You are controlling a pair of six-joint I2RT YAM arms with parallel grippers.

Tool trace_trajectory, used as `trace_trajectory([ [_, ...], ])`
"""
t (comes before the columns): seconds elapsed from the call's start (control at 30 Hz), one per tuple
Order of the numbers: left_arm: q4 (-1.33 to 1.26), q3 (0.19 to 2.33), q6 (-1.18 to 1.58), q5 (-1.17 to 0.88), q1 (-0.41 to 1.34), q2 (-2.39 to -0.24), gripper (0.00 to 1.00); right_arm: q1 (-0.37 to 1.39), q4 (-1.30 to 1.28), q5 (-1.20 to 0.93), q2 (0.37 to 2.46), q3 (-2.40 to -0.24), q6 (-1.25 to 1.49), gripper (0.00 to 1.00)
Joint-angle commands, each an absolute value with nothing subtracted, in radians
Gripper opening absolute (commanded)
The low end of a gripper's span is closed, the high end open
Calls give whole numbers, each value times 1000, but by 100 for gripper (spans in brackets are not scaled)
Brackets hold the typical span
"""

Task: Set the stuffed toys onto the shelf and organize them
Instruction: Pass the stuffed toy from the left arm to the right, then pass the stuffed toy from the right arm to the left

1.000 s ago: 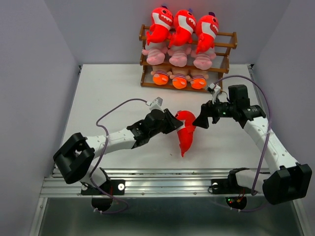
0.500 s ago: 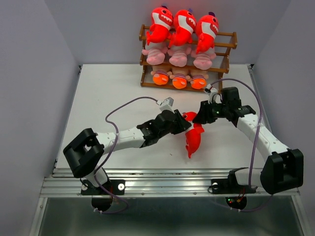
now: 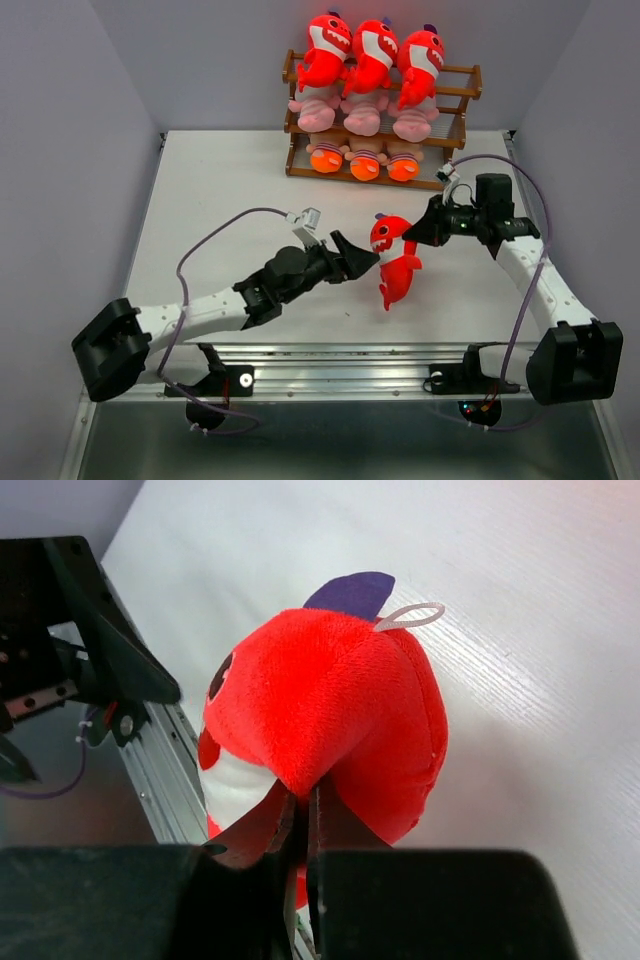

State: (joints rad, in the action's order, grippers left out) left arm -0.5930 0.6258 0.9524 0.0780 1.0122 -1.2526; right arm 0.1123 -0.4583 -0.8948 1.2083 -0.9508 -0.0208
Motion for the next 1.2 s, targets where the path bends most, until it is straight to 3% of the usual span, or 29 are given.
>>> trace_trajectory([
  [0.0, -776, 513, 861, 69, 979, -1079, 99, 6, -402, -1254, 1192, -985, -52, 1],
  [0.17, -891, 385, 848, -179, 827, -925, 99, -48, -400, -1494, 1238, -1012, -40, 1],
  [0.27, -902, 391, 807, -305, 756, -949, 99, -48, -399, -1575, 1229, -1022, -32, 1],
  [0.5, -1194, 485, 856, -560, 730, -1201, 99, -48, -458, -1640, 1174, -1031, -76, 1],
  [0.67, -1535, 538, 1026, -713, 732, -1420, 99, -48, -874, -1643, 1213, -1097, -413, 1],
  [0.87, -1721, 592, 1135, -726, 745, -1549, 98, -48, -827, -1643, 1189, -1066, -391, 1],
  [0.97, -1738, 613, 1149, -723, 758, -1589, 88, -48, -813, -1641, 1183, -1051, -382, 1],
  [1.03, -1791, 638, 1181, -730, 772, -1627, 76, -38, -776, -1640, 1175, -1026, -355, 1],
  [1.17, -1934, 666, 1253, -721, 781, -1692, 66, -38, -703, -1638, 1160, -983, -296, 2],
])
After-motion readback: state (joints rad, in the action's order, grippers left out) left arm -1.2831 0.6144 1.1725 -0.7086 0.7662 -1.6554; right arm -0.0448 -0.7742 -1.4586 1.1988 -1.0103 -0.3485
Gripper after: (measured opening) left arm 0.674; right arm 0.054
